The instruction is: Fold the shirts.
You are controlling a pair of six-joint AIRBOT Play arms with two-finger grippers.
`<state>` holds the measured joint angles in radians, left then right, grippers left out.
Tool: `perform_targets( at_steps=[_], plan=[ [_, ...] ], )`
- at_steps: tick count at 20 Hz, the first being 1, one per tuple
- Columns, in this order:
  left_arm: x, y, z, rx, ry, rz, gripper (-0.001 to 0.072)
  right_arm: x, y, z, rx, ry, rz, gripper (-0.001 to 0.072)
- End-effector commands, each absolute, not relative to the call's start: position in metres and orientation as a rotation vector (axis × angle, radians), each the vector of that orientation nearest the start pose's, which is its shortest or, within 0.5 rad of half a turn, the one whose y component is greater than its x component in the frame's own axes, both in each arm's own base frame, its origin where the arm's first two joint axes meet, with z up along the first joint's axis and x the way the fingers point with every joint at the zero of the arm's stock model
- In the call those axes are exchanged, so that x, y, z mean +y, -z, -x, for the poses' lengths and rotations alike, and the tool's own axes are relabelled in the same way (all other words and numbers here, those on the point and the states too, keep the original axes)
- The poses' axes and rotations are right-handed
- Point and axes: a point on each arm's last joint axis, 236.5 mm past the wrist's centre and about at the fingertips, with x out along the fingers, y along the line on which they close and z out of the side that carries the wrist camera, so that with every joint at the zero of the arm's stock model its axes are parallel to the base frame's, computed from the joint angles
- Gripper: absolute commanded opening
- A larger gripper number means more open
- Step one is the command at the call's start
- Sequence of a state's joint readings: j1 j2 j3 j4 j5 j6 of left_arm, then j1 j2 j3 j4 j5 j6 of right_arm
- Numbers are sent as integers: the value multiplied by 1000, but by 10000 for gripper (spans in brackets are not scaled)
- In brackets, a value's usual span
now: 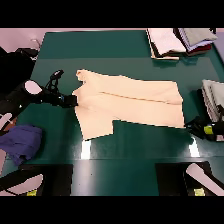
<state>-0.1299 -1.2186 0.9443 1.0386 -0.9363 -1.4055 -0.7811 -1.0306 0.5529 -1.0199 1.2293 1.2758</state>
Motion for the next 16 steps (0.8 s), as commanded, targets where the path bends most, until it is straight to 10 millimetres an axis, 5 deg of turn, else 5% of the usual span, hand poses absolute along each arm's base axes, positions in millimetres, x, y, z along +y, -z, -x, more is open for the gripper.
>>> perform_targets(
  at_steps=[1, 3, 6, 7, 9, 10, 12, 14, 16],
  plan=[
    [-145, 3, -364, 1177, 392, 313, 24, -40, 82, -251, 1285, 87, -961, 426],
    [-145, 4, -364, 1178, 393, 313, 24, -28, 86, -264, 1312, 51, -914, 373],
    [-145, 4, -362, 1185, 396, 312, 24, -7, 82, -286, 1326, -29, -809, 136],
    [-146, 1, -361, 1186, 401, 309, 24, 0, 75, -294, 1315, -61, -767, 32],
    [-144, -23, -366, 1147, 416, 271, 23, 10, 41, -316, 1239, -127, -671, 16],
    [-141, -47, -371, 1089, 420, 241, 23, 12, 12, -331, 1161, -154, -614, 16],
    [-129, -126, -380, 906, 409, 152, 23, 14, -70, -356, 961, -200, -497, 16],
    [-111, -231, -374, 669, 374, 63, 23, 14, -175, -365, 718, -224, -378, 16],
    [-96, -349, -344, 381, 341, 10, 24, 15, -279, -351, 483, -227, -268, 16]
  ],
)
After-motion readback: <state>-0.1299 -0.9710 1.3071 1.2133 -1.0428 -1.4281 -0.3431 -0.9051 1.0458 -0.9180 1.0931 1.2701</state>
